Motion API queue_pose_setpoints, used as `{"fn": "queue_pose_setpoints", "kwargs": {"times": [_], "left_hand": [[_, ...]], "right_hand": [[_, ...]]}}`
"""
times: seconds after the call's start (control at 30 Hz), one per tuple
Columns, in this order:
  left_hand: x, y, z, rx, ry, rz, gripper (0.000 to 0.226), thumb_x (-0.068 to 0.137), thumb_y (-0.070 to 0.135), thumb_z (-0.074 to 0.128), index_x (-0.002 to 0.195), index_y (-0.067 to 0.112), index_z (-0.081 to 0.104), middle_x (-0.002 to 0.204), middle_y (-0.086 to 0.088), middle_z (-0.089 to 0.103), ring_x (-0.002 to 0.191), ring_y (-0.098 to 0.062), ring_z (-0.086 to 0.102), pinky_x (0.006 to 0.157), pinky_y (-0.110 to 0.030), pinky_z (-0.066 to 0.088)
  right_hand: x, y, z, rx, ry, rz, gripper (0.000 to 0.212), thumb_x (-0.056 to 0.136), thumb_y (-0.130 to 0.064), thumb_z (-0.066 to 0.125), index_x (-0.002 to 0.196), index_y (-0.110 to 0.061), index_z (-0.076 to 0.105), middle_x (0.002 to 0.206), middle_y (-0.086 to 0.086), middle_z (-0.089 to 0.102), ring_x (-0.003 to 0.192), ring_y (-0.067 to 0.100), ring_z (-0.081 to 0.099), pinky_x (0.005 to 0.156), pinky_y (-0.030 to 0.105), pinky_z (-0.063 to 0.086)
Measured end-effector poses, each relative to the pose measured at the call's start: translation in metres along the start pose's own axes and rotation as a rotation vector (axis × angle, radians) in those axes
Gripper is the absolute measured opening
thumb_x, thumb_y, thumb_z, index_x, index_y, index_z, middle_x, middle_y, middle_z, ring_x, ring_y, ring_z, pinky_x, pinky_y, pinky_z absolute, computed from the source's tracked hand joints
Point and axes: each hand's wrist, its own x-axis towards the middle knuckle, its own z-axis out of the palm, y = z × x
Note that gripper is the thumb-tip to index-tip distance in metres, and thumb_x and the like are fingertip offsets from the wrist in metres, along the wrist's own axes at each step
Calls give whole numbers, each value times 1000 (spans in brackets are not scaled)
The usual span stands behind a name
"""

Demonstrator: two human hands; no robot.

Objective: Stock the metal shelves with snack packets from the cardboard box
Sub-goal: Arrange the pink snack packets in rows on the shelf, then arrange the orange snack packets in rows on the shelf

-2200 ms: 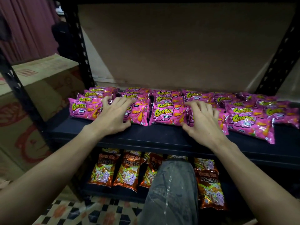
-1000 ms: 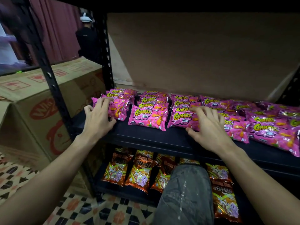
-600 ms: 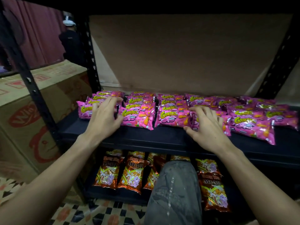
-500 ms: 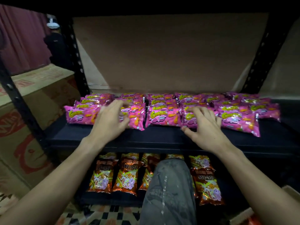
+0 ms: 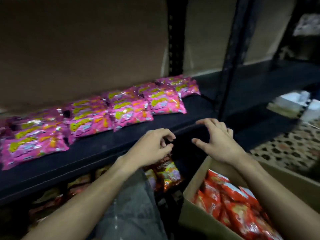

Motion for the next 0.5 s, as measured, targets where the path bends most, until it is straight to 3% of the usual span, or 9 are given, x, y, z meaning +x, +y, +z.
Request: {"fn": "queue_pose_setpoints", "kwargs": {"times": [0.1, 0.23, 0.33, 0.4, 0.5], "left_hand": [[23, 10, 58, -3, -199, 21, 27, 88, 25, 66, 115, 22, 64, 107, 13, 65, 85, -6, 61, 78, -24, 49], [39, 12, 131, 82, -395, 20, 47, 90, 30, 66, 133, 17, 51, 131, 0, 52, 120, -15, 52, 98, -23, 38], [47, 15, 178, 51, -466, 2, 60, 88, 24, 68, 141, 13, 41, 140, -7, 44, 133, -23, 41, 107, -25, 28], [51, 16, 200, 37, -487, -17, 71, 87, 18, 70, 146, 9, 32, 144, -12, 41, 137, -25, 37, 107, -21, 24], [57, 9, 218, -30, -468, -136, 78, 86, 19, 71, 148, 11, 24, 142, -13, 43, 132, -26, 44, 97, -22, 32]], "right_hand": [[-37, 49, -4, -14, -15, 155, 53, 90, -42, 66, 137, -31, 45, 139, -3, 42, 130, 21, 34, 105, 38, 21], [-90, 116, -5, -25, -71, 414, 55, 90, -42, 66, 138, -27, 44, 140, 3, 41, 133, 25, 33, 106, 42, 24], [-136, 169, -9, -78, -114, 645, 59, 89, -43, 66, 140, -25, 43, 140, 8, 41, 134, 29, 34, 106, 44, 26], [-161, 200, -12, -140, -115, 778, 59, 89, -42, 67, 140, -25, 43, 138, 10, 41, 132, 32, 35, 106, 45, 27], [-188, 232, -15, -281, -16, 975, 65, 89, -41, 66, 143, -16, 38, 148, 19, 34, 137, 39, 30, 111, 52, 24]]}}
